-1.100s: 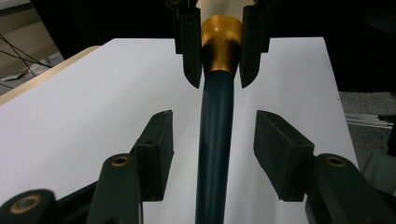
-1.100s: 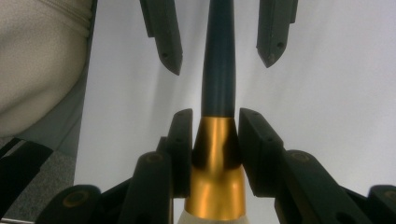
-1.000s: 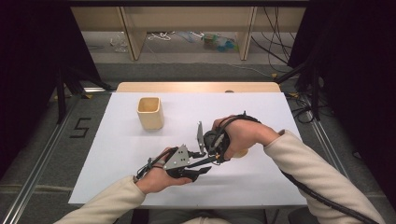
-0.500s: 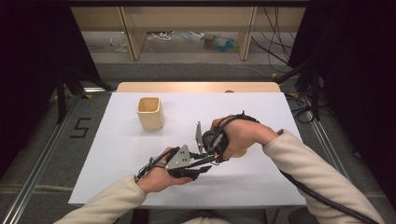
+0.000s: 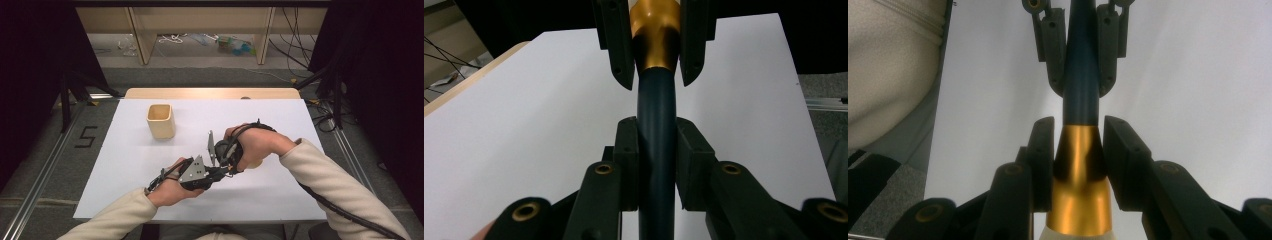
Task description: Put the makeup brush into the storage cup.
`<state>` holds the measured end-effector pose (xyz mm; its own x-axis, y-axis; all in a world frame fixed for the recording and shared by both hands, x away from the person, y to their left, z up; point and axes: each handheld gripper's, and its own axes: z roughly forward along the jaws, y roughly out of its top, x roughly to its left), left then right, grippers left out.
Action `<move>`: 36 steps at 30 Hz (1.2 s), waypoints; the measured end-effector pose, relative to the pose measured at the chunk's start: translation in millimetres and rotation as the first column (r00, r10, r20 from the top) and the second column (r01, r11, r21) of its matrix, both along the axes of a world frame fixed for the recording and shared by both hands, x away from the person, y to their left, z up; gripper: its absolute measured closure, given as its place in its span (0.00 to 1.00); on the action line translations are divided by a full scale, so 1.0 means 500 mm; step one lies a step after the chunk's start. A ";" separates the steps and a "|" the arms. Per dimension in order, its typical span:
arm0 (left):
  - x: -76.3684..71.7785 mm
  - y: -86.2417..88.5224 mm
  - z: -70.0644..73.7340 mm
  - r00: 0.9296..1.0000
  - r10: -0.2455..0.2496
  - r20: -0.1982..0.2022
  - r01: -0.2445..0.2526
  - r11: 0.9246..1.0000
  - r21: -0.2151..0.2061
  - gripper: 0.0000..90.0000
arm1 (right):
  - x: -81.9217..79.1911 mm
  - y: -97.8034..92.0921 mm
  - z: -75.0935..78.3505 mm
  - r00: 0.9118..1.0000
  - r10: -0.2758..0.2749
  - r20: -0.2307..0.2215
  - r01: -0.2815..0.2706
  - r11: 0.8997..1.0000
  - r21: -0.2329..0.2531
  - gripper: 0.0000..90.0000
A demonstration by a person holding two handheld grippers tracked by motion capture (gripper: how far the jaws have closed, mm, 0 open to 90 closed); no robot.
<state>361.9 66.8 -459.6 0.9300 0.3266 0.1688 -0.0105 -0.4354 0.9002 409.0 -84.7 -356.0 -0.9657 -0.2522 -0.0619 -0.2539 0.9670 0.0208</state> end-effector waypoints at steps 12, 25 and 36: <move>-0.003 0.003 0.009 0.999 0.000 0.038 -0.001 0.999 0.033 0.83 | 0.003 0.001 0.001 1.000 0.012 -0.010 -0.012 1.000 0.001 0.75; -0.005 0.005 0.015 1.000 -0.009 0.030 0.009 1.000 0.023 0.84 | 0.004 0.001 0.006 1.000 -0.025 -0.009 0.025 1.000 0.006 0.74; -0.003 0.008 0.017 1.000 0.001 0.032 -0.002 1.000 0.013 0.84 | 0.004 -0.013 0.039 0.990 -0.142 0.016 0.140 0.987 0.083 0.51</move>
